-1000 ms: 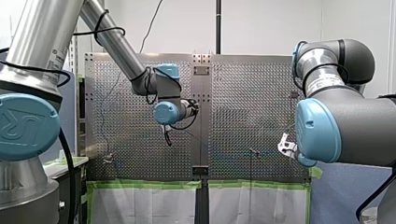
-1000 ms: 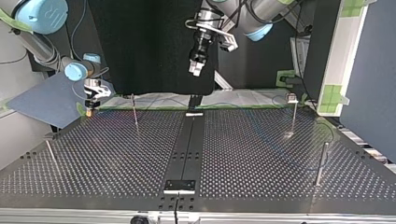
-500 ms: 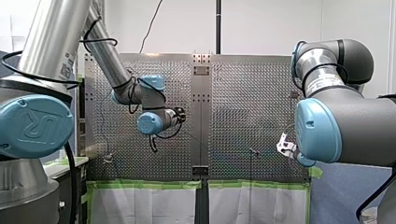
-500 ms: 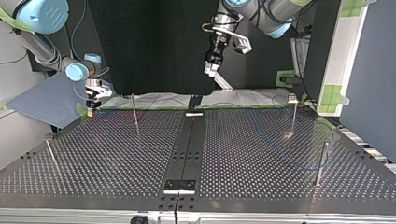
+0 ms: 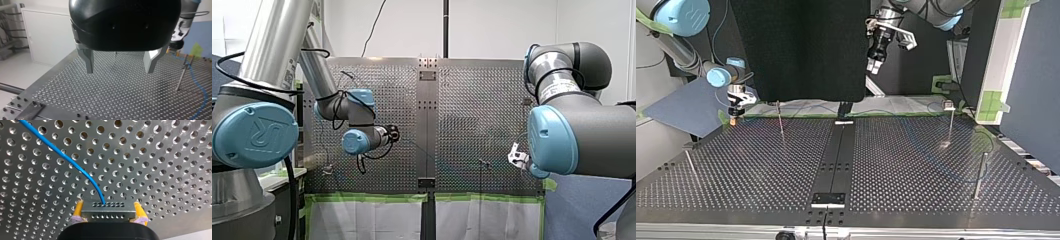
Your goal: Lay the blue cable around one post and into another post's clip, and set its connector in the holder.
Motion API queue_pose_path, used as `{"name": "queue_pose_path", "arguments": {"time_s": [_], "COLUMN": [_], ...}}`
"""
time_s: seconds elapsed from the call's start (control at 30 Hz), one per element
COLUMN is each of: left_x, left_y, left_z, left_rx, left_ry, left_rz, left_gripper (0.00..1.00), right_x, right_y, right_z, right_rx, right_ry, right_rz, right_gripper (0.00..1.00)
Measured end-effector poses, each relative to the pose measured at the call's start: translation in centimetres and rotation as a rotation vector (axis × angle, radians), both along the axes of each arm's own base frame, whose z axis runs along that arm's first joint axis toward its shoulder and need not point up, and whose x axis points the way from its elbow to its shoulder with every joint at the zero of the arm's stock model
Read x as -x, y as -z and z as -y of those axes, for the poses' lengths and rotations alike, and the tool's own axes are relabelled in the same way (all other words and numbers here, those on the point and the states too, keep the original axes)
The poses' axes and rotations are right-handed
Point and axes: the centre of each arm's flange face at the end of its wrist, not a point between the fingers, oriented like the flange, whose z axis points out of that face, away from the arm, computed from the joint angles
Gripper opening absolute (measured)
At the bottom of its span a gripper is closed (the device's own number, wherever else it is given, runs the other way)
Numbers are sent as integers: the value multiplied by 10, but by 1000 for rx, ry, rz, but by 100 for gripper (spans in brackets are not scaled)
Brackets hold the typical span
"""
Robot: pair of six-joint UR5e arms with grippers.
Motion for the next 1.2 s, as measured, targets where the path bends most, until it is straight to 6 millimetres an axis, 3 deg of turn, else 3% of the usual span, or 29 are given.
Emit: {"name": "queue_pose_path", "arguments": {"time_s": [0.77,1.2], "left_x": [76,68], "left_y": [45,36], "left_z": [-44,-35], "left_rx": [-97,-35], "left_ry": [-2,31], "left_rz": [-162,-80], "left_gripper": [100,100], "right_x": [1,0], "right_y": [0,0], "right_z": [-1,-1], "right_rx": [-13,-15], "right_ry": [8,5], "right_rz": [-60,-62], "right_gripper": [0,0]}}
